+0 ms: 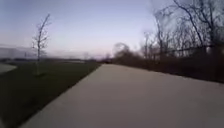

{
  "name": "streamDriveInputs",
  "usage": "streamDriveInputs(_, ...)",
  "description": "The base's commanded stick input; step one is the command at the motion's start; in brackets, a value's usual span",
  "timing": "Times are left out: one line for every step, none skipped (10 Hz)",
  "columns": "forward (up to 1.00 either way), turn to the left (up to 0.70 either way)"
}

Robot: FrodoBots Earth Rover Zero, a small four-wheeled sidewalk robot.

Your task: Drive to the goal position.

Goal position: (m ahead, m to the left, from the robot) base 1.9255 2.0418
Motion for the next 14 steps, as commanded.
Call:
streamDriveInputs(0.86,0.0)
streamDriveInputs(0.86,0.0)
streamDriveInputs(0.87,0.0)
streamDriveInputs(0.86,0.0)
streamDriveInputs(0.86,0.0)
streamDriveInputs(0.86,0.0)
streamDriveInputs(0.86,0.0)
streamDriveInputs(0.87,0.0)
streamDriveInputs(0.86,0.0)
streamDriveInputs(0.87,0.0)
streamDriveInputs(0.86,0.0)
streamDriveInputs(0.87,0.0)
streamDriveInputs(0.85,-0.02)
streamDriveInputs(0.87,-0.1)
